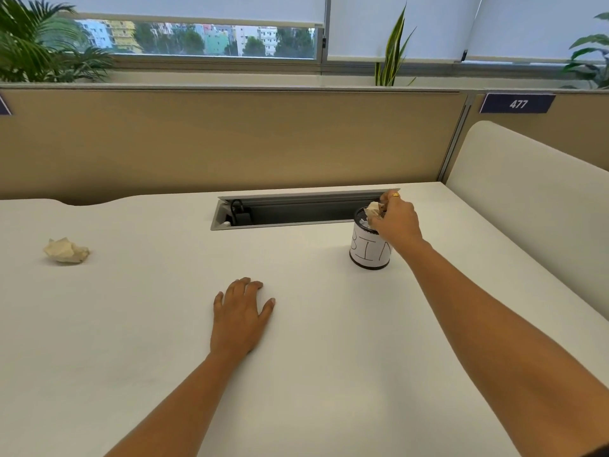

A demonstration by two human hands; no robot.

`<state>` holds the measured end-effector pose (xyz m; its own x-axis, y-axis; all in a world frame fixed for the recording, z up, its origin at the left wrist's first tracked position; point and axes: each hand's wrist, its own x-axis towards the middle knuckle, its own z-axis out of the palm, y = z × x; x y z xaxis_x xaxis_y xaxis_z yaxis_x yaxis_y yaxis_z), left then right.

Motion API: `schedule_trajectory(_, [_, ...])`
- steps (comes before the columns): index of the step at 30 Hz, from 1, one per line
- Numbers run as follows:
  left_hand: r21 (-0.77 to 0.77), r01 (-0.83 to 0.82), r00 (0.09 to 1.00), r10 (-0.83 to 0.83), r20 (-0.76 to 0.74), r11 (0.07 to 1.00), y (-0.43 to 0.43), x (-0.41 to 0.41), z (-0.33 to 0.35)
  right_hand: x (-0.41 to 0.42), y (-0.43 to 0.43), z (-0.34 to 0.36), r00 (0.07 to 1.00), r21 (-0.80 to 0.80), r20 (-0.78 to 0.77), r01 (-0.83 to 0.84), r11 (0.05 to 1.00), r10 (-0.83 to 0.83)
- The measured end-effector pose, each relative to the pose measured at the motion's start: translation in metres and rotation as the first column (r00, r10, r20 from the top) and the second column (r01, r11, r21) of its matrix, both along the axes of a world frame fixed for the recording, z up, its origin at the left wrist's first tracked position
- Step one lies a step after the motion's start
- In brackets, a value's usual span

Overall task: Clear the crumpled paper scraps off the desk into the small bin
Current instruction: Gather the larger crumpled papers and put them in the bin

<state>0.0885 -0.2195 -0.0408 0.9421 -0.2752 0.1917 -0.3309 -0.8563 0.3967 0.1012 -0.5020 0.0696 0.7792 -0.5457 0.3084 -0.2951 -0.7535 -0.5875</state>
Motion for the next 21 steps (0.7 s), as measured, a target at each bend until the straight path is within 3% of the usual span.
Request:
schedule_trajectory(11, [0.014,-0.011,1.0,0.011,0.025,1.0,0.0,0.0,-0.001,0.016,0.0,0.016,0.91,-0.281,-0.409,-0.059,0.958,-0.064])
schedule_trajectory(21, [0.024,-0.02,0.999,0.019,0.035,1.0,-0.001,0.002,-0.005,0.037,-0.002,0.015,0.791,-0.276,-0.611,-0.179,0.944,-0.028])
